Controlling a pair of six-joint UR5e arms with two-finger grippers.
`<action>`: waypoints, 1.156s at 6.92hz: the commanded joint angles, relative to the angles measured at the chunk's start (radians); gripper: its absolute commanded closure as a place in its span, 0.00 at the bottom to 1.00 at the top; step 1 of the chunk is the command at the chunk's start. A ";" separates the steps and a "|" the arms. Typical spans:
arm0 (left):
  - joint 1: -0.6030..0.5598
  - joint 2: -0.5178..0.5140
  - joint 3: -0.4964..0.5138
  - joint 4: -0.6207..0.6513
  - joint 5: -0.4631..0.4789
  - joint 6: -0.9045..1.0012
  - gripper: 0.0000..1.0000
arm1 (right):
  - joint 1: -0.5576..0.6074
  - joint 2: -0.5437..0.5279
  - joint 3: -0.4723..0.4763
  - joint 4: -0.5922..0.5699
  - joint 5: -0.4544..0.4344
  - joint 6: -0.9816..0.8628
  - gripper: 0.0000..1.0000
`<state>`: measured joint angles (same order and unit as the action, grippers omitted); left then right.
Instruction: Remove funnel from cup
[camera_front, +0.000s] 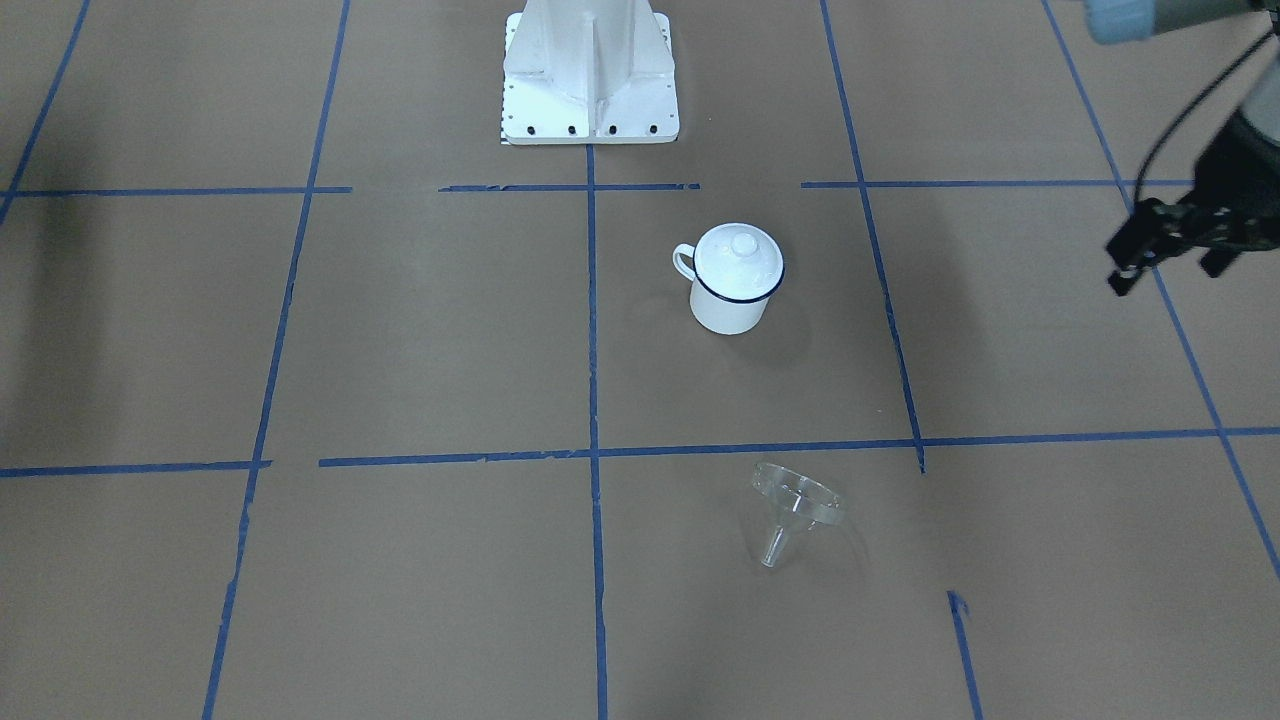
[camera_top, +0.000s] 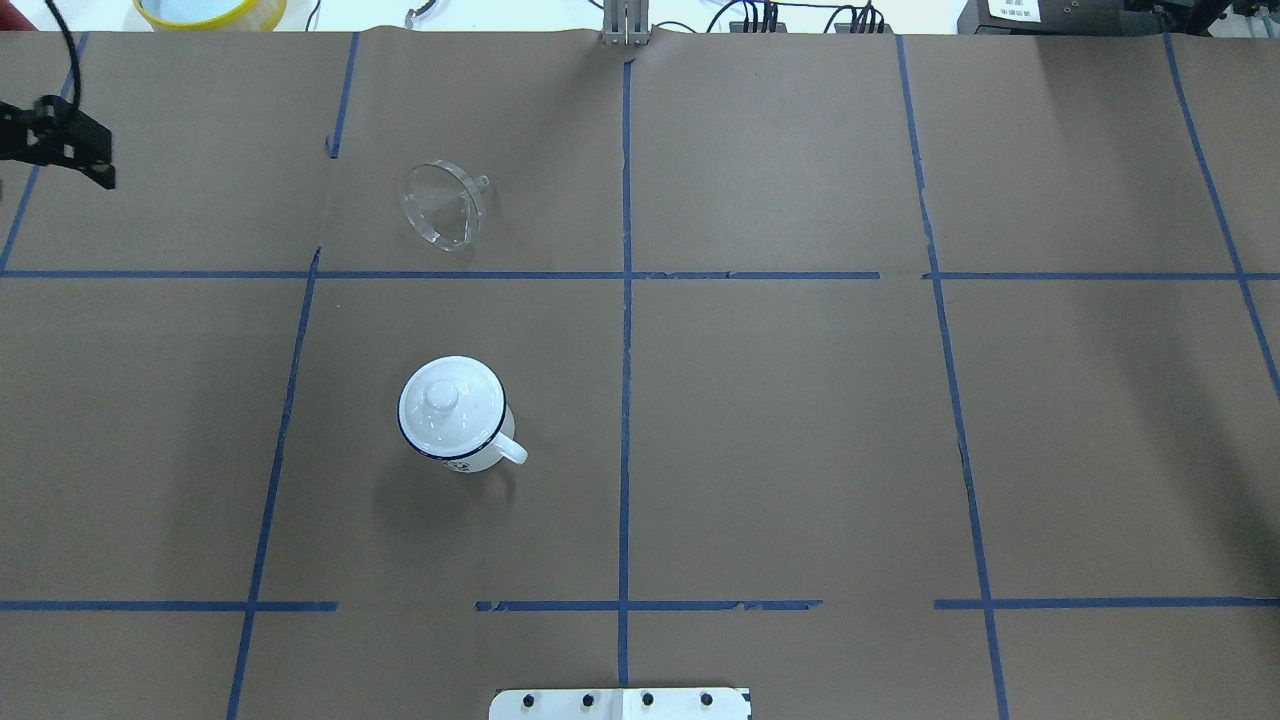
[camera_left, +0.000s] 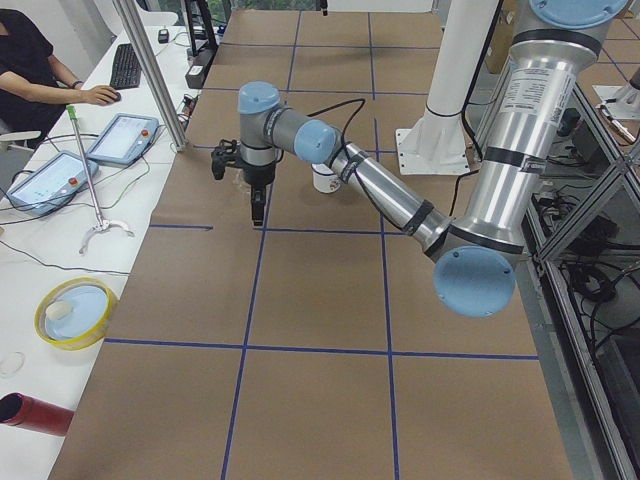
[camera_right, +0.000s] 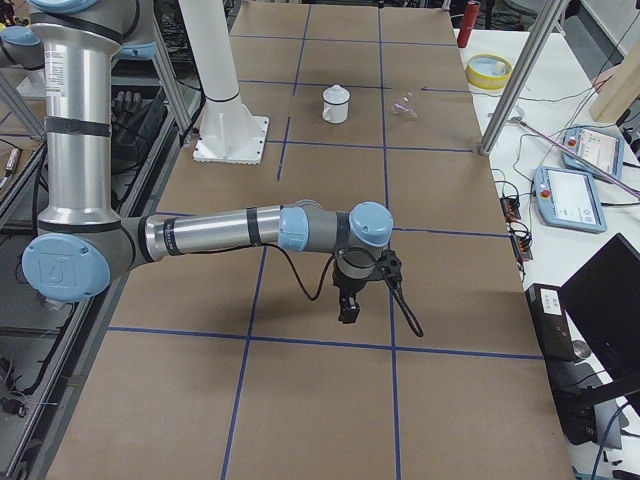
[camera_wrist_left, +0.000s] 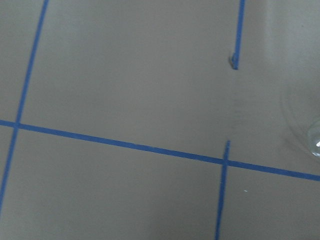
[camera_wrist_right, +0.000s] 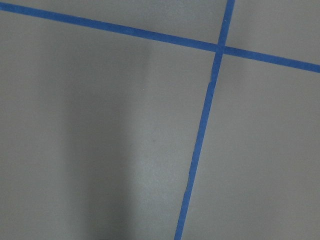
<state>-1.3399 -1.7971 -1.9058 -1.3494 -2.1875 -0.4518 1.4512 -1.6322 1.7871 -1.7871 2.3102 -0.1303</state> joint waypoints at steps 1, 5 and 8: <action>-0.152 0.057 0.137 -0.019 -0.015 0.369 0.00 | 0.000 0.000 0.000 0.000 0.000 0.000 0.00; -0.291 0.174 0.231 0.073 -0.206 0.607 0.00 | 0.000 0.000 0.000 0.000 0.000 0.000 0.00; -0.291 0.188 0.230 0.075 -0.205 0.611 0.00 | 0.000 0.000 0.000 0.000 0.000 0.000 0.00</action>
<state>-1.6302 -1.6130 -1.6861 -1.2733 -2.3903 0.1595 1.4512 -1.6322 1.7871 -1.7871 2.3102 -0.1300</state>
